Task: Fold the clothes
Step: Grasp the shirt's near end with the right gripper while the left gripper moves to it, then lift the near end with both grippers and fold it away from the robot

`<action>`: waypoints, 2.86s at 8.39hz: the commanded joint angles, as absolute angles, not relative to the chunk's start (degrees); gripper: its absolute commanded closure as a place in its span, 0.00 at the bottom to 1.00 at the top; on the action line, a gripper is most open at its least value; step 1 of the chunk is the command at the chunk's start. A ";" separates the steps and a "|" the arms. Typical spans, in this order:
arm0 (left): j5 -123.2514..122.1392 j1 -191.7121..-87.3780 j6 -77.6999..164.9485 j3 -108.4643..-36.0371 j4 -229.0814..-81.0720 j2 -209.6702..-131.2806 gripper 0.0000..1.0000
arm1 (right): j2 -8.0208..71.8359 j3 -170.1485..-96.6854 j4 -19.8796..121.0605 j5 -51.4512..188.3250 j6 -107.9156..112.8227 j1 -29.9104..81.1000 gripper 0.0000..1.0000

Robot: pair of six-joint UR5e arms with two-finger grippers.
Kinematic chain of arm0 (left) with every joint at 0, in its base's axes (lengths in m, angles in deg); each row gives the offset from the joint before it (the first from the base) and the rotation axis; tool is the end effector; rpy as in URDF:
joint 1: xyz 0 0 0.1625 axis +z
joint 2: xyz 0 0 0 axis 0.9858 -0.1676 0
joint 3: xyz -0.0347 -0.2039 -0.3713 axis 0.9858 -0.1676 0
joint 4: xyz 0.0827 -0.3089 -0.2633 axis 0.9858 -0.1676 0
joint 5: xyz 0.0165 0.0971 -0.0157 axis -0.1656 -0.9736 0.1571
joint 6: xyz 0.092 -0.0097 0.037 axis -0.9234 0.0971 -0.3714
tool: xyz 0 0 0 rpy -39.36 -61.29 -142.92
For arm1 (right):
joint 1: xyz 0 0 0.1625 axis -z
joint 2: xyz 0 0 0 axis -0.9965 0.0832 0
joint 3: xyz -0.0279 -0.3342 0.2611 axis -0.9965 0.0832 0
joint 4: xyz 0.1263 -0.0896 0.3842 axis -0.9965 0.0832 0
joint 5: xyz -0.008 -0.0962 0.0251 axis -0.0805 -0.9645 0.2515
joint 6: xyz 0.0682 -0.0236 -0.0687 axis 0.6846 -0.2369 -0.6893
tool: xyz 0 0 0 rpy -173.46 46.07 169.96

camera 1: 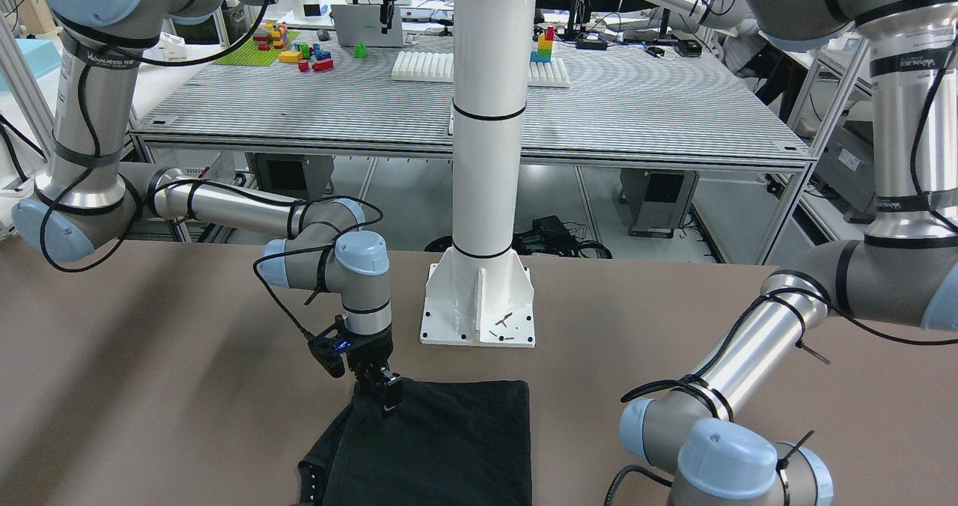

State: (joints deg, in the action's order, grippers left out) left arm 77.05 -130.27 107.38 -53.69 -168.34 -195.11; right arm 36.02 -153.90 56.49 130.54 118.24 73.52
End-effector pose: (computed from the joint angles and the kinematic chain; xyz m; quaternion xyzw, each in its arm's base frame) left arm 0.4106 -0.6704 0.2398 0.2206 0.5020 -0.2336 0.8030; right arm -0.5207 -0.2527 0.3168 -0.0670 -0.3933 0.4313 0.8092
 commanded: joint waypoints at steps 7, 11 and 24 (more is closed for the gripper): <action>75.29 -128.69 107.56 -55.72 -167.38 -194.21 0.06 | 37.16 -154.06 56.02 129.61 119.46 75.21 1.00; 75.38 -124.77 117.33 -63.31 -167.38 -187.85 0.06 | 37.68 -157.48 56.55 130.14 119.28 74.51 1.00; 42.96 -80.09 153.52 -86.93 -165.27 -168.89 0.38 | 41.64 -161.01 55.85 130.49 119.28 74.68 1.00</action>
